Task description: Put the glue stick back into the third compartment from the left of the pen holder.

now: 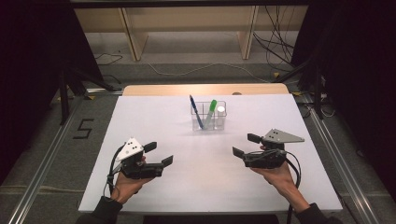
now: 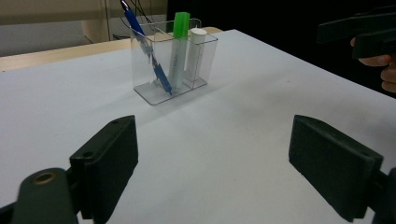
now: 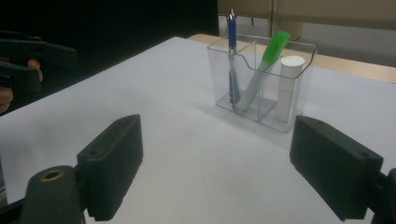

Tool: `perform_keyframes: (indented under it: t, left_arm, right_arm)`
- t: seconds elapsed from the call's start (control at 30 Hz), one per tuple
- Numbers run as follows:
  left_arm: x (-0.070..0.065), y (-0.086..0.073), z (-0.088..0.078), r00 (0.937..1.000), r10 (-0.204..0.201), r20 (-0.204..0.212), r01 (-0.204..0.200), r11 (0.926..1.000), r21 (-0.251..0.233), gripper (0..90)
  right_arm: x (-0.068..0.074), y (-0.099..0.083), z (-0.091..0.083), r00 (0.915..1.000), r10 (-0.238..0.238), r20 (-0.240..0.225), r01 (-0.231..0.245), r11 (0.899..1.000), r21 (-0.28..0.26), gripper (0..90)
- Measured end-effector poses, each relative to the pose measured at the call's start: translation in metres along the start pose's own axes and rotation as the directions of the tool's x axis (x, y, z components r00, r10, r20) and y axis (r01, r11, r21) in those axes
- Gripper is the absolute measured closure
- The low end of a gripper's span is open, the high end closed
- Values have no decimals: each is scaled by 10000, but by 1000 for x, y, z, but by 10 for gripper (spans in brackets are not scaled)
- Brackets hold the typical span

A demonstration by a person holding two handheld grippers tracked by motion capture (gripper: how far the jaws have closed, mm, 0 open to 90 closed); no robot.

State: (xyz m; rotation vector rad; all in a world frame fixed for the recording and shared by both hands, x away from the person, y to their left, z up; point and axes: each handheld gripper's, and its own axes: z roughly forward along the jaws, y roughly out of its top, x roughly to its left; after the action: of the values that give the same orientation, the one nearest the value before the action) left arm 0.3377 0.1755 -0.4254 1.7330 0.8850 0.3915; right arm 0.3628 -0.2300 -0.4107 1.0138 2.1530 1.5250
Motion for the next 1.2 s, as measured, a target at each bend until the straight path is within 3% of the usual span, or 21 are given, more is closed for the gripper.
perform_keyframes:
  t: [0.77,1.2]
  left_arm:
    - [-2,-1,-1,9996,-70,272,68,9999,84,154]
    - [-3,-2,-1,9991,-137,412,130,9998,158,154]
  right_arm:
    - [8,-33,-21,10000,-68,3,68,9994,-331,186]
    - [10,-43,-29,9999,8,117,-4,9994,-340,186]
